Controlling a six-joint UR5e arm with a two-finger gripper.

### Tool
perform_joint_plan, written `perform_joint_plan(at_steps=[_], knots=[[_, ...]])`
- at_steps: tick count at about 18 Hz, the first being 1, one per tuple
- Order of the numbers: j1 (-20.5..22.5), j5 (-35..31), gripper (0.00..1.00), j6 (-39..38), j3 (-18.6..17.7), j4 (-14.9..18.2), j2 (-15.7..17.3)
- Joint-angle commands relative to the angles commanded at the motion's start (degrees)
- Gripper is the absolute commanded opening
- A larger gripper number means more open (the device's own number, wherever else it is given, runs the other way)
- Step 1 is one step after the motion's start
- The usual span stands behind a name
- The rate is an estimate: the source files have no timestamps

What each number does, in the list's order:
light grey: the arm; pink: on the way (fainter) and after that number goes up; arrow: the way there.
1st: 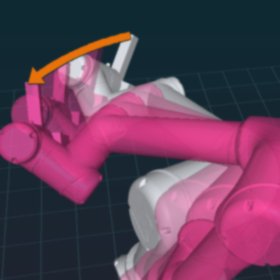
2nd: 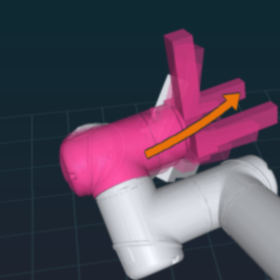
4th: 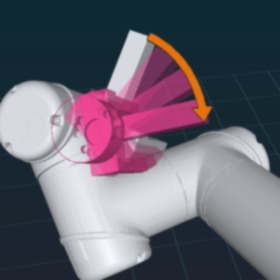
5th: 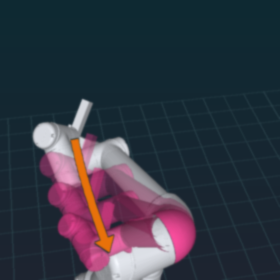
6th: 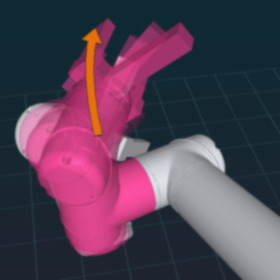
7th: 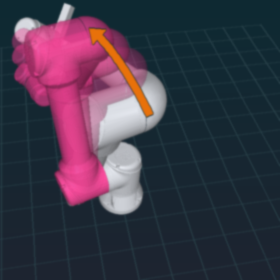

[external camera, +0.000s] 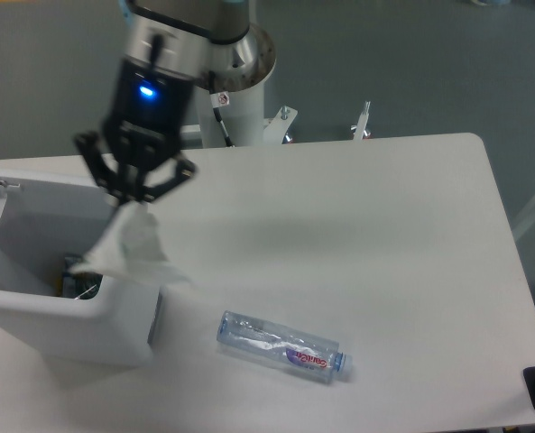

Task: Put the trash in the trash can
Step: 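Open the gripper to drop the bag into the bin, then withdraw, then move the open gripper over the clear water bottle and lower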

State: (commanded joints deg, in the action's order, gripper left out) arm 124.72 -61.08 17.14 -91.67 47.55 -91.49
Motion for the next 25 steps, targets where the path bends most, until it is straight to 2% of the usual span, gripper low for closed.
perform_joint_plan(at_steps=[1,3,7,11,12,14,18,21,25], knots=[[0.0,0.0,1.0,0.0,0.2,0.0,-0.3],[-0.3,0.3,1.0,0.0,0.2,0.1,0.0],[-4.0,0.3,1.0,0.0,0.9,0.1,0.8],[-3.5,-0.3,1.0,0.2,1.8,0.1,0.5],[-1.5,-0.7,1.0,0.7,1.2,0.1,0.4],[6.6,-2.8,1.0,4.4,-0.7,0.0,0.4],[17.9,-11.4,1.0,16.9,-2.2,2.3,-0.9],[24.4,-12.0,1.0,23.2,-1.5,2.1,-5.0],[29.0,-13.7,1.0,31.4,-1.5,2.0,-9.8]])
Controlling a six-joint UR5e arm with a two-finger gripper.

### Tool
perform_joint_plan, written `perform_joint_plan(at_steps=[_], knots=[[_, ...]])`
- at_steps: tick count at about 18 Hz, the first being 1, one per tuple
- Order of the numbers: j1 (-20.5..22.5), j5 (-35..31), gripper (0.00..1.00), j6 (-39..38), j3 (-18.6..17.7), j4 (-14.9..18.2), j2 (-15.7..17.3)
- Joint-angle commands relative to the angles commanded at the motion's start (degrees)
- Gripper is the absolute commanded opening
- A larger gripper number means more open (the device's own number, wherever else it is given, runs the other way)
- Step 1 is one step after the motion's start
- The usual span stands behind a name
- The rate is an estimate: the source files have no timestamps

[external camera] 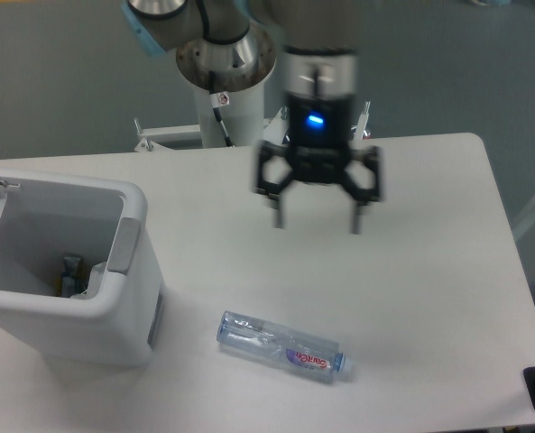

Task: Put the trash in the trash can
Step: 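Move the open gripper over the clear water bottle and lower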

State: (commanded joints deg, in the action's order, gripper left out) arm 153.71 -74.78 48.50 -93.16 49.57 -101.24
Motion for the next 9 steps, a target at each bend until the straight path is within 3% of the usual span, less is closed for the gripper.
perform_joint_plan(at_steps=[4,9], knots=[[0.2,-7.0,1.0,10.0,-0.1,0.4,-2.4],[0.5,-13.5,1.0,14.6,-0.8,2.6,-4.6]])
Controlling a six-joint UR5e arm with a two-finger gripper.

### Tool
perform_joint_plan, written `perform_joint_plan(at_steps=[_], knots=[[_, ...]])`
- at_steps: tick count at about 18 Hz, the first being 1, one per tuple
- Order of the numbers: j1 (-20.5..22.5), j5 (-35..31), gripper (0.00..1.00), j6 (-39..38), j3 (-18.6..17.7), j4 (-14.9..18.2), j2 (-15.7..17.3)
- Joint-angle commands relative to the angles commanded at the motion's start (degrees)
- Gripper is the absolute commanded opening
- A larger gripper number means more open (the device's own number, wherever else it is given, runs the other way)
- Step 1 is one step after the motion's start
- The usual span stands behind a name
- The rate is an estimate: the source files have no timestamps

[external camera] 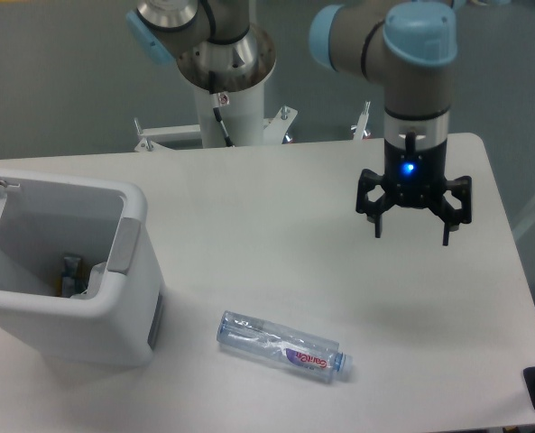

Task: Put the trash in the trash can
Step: 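Move the open gripper over the clear water bottle and lower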

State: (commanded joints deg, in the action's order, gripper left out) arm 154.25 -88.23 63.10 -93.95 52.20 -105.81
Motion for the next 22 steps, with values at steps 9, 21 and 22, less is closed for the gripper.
perform_joint_plan(at_steps=[9,21,22], knots=[[-0.3,-2.9,1.0,0.4,-0.2,-0.3,-1.9],[-15.1,-1.9,1.0,7.1,-1.2,-14.1,-7.6],[-16.0,-2.0,1.0,12.1,-2.1,-14.0,-8.0]])
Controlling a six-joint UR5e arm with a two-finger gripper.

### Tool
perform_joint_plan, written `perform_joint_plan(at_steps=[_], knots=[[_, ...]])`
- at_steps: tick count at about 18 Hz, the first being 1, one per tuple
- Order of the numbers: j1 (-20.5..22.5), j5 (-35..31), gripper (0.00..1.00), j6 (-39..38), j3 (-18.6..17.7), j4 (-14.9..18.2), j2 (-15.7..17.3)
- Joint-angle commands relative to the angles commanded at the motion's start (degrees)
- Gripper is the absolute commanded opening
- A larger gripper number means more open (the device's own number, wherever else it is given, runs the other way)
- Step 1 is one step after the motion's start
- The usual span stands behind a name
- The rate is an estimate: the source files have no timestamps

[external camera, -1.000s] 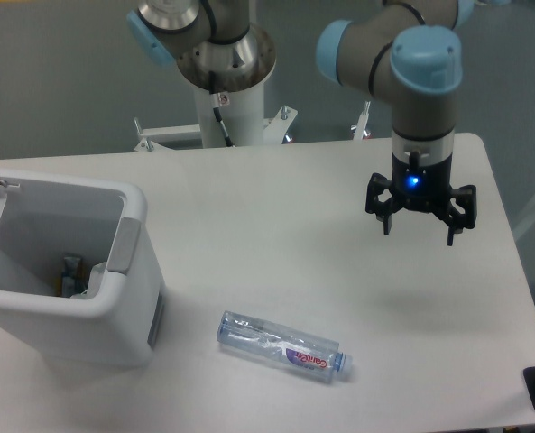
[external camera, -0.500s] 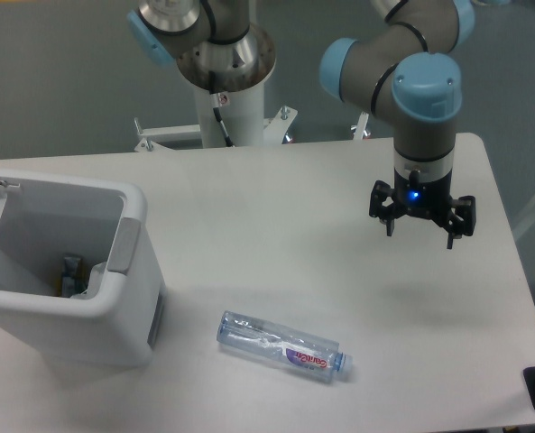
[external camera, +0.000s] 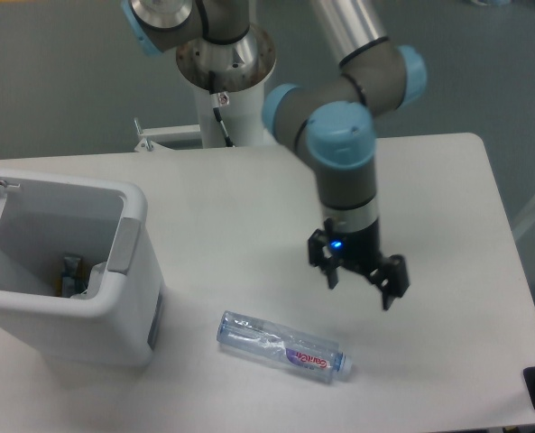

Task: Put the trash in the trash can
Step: 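Move the open gripper over the clear water bottle and lower, then grasp the water bottle by its neck end and lift it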

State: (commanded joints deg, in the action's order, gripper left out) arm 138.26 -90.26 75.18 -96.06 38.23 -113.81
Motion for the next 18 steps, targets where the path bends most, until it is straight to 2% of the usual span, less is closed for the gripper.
perform_joint_plan(at_steps=[3,7,18], knots=[[-3.3,0.0,1.0,3.4,-2.5,-0.1,-1.1],[-8.3,0.0,1.0,3.0,-2.6,-0.2,-4.0],[-9.9,0.0,1.0,3.3,-2.6,-0.2,-7.3]])
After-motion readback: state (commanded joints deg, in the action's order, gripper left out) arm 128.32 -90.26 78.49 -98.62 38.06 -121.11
